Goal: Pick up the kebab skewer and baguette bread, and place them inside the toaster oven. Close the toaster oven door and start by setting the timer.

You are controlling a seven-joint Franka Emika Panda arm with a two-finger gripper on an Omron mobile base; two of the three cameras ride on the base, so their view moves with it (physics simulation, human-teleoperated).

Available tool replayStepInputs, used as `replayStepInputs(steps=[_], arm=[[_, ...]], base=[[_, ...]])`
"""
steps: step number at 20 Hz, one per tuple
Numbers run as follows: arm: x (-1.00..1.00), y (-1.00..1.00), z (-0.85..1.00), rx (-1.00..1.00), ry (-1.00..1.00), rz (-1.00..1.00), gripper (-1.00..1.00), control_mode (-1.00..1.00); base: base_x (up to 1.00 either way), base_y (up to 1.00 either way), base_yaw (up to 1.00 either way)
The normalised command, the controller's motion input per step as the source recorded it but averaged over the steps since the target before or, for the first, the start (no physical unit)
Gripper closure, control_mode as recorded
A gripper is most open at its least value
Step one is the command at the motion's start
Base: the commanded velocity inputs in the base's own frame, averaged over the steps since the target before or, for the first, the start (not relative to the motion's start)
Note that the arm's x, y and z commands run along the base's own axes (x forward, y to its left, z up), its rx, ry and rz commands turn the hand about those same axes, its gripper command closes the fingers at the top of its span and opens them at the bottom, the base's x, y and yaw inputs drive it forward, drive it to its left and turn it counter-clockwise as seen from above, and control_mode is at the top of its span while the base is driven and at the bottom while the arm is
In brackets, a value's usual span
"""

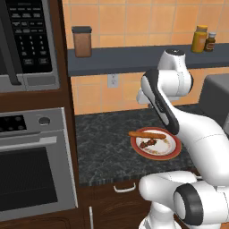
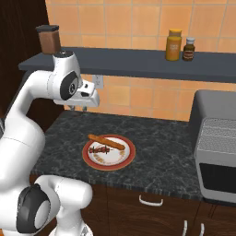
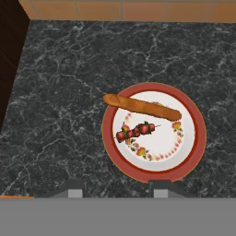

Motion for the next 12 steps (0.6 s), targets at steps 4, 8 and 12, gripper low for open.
replayStepInputs(steps=[4,8,12], arm=[[0.0,0.0,0.0,0.0,0.0,0.0,-1.0,1.0],[0.0,0.0,0.0,0.0,0.0,0.0,-1.0,1.0],[0.0,0.0,0.0,0.0,0.0,0.0,-1.0,1.0]], base=[[0.0,0.0,0.0],[0.0,0.0,0.0],[0.0,0.0,0.0]])
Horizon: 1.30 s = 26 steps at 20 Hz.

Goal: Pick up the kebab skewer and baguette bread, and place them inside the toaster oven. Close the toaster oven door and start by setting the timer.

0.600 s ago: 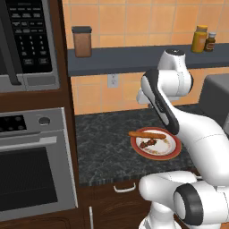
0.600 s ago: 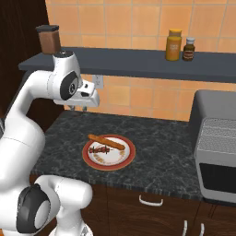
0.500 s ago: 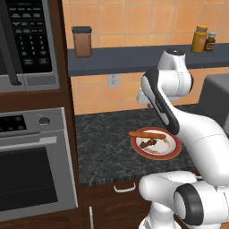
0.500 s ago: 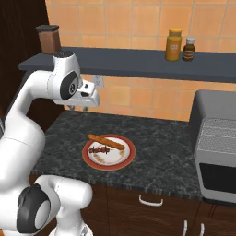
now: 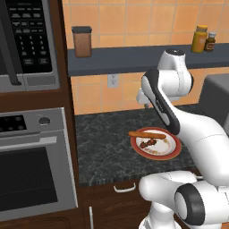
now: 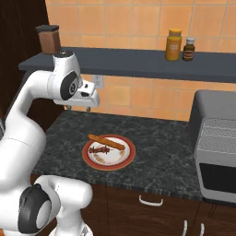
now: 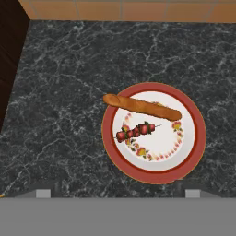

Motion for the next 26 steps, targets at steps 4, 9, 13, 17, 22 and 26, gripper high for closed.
replayStepInputs(steps=[4,9,13,17,22,26], arm=[[0.0,0.0,0.0,0.0,0.0,0.0,-1.0,1.0],[0.0,0.0,0.0,0.0,0.0,0.0,-1.0,1.0],[0.0,0.0,0.0,0.0,0.0,0.0,-1.0,1.0],[0.0,0.0,0.0,0.0,0.0,0.0,-1.0,1.0],[0.0,0.0,0.0,0.0,0.0,0.0,-1.0,1.0],[0.0,0.0,0.0,0.0,0.0,0.0,-1.0,1.0]], base=[[0.0,-0.65,0.0],[0.0,-0.68,0.0],[0.03,-0.54,0.0],[0.01,-0.57,0.0],[0.03,-0.65,0.0],[0.09,-0.5,0.0]])
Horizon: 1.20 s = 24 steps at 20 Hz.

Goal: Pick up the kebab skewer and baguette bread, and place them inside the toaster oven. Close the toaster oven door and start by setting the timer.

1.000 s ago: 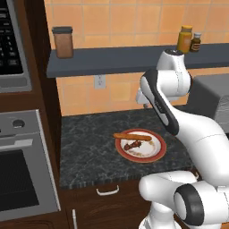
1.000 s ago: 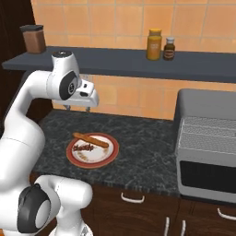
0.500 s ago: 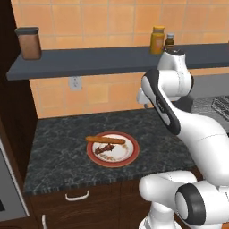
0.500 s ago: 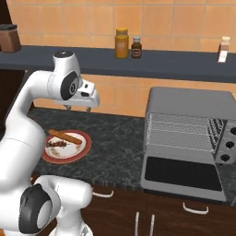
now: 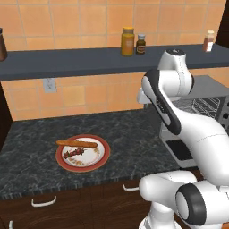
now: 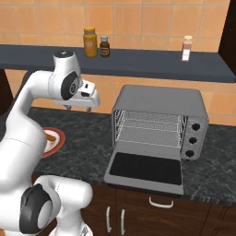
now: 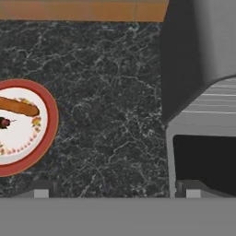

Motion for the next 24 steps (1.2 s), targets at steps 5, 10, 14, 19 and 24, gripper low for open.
replayStepInputs(steps=[5,10,14,19,24], arm=[[0.0,0.0,0.0,0.0,0.0,0.0,-1.0,1.0],[0.0,0.0,0.0,0.0,0.0,0.0,-1.0,1.0],[0.0,0.0,0.0,0.0,0.0,0.0,-1.0,-1.0],[0.0,0.0,0.0,0.0,0.0,0.0,-1.0,-1.0],[-0.37,-0.3,-0.25,-0.02,-0.05,0.04,-1.0,-1.0]], base=[[0.0,-0.03,0.0],[0.0,0.0,0.0],[0.0,0.0,0.0],[0.0,0.0,0.0],[0.0,0.0,0.0]])
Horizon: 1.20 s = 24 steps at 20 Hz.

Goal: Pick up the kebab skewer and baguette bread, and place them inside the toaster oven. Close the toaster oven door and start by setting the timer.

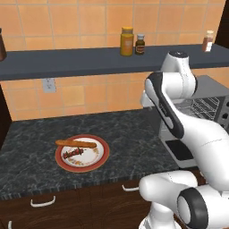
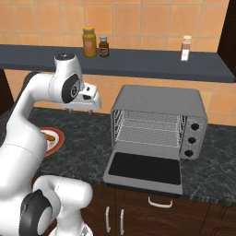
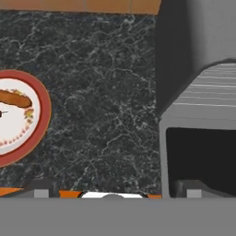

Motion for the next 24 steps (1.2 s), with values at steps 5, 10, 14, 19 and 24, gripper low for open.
replayStepInputs(steps=[5,10,14,19,24], arm=[[-0.81,-1.0,-0.12,0.03,-0.28,0.22,-1.0,-1.0],[-0.29,-0.96,-0.27,0.01,-0.4,0.39,-1.0,-1.0],[-0.08,-0.86,-0.35,0.0,-0.39,0.44,-1.0,-1.0],[0.14,-0.23,-0.21,0.01,-0.15,0.05,-1.0,-1.0],[0.25,-0.21,-0.43,0.0,-0.2,0.16,-1.0,-1.0]], base=[[0.0,0.0,0.0],[0.0,0.0,0.0],[0.0,0.0,0.0],[0.0,0.0,0.0],[0.0,0.0,0.0]])
